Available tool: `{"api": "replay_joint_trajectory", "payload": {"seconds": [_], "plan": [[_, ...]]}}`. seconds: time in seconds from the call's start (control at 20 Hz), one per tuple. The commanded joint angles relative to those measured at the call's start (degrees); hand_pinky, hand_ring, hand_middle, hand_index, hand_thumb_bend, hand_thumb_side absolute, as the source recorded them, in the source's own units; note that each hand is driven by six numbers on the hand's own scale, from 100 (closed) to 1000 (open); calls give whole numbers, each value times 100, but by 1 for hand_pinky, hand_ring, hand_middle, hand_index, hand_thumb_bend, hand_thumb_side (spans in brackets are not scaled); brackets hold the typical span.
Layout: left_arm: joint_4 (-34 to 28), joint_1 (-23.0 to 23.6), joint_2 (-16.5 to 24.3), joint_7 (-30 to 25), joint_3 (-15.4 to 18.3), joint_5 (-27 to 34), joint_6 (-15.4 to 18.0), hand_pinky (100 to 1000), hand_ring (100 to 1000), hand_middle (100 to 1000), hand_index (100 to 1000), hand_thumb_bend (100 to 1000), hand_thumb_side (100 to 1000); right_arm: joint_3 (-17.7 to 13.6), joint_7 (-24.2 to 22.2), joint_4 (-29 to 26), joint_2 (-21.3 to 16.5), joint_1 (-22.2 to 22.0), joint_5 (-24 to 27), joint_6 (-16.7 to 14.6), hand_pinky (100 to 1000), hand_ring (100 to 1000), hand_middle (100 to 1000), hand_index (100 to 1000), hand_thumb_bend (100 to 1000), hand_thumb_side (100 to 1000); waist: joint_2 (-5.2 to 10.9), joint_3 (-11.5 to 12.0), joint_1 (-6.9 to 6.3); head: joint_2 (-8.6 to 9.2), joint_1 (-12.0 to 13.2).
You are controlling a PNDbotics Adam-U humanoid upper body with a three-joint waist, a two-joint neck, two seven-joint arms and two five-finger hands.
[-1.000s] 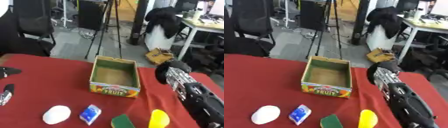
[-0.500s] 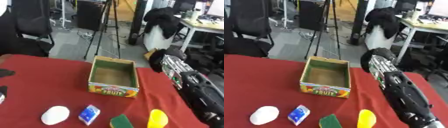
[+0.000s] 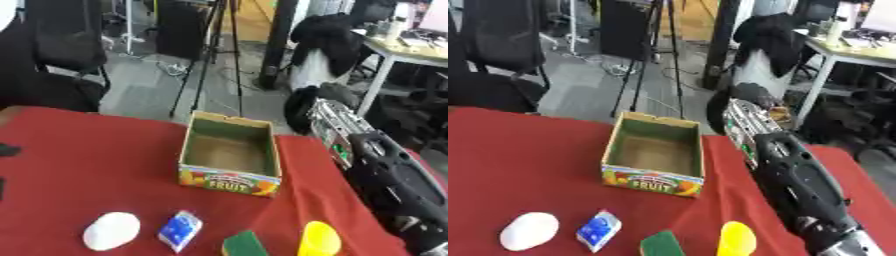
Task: Pick up objects on the table and place them in the box.
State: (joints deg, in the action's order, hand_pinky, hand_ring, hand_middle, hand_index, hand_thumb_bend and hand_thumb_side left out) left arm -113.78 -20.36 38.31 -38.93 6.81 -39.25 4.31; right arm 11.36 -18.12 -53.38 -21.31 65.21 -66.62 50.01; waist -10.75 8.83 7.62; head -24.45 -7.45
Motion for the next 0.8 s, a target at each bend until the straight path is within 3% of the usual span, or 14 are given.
{"api": "replay_joint_trajectory", "payload": {"seconds": [0.05,0.35,0.8], "plan": [[-81,-157,112,39,6,18,54,923,975,914,1000,100,875,-27,0,-210,-252,232,118,77,257,285,134,273,100,365,25,61,-37,201,-118],[-81,-354,71,116,-21,19,166,922,973,913,1000,100,874,-70,252,-267,-303,356,421,100,248,274,125,264,100,379,-221,379,-24,522,-305],[-81,-533,43,204,-44,-5,247,921,972,910,1000,100,871,-54,743,-279,-349,428,1032,-38,240,271,120,260,100,391,-476,659,41,680,-443]]}}
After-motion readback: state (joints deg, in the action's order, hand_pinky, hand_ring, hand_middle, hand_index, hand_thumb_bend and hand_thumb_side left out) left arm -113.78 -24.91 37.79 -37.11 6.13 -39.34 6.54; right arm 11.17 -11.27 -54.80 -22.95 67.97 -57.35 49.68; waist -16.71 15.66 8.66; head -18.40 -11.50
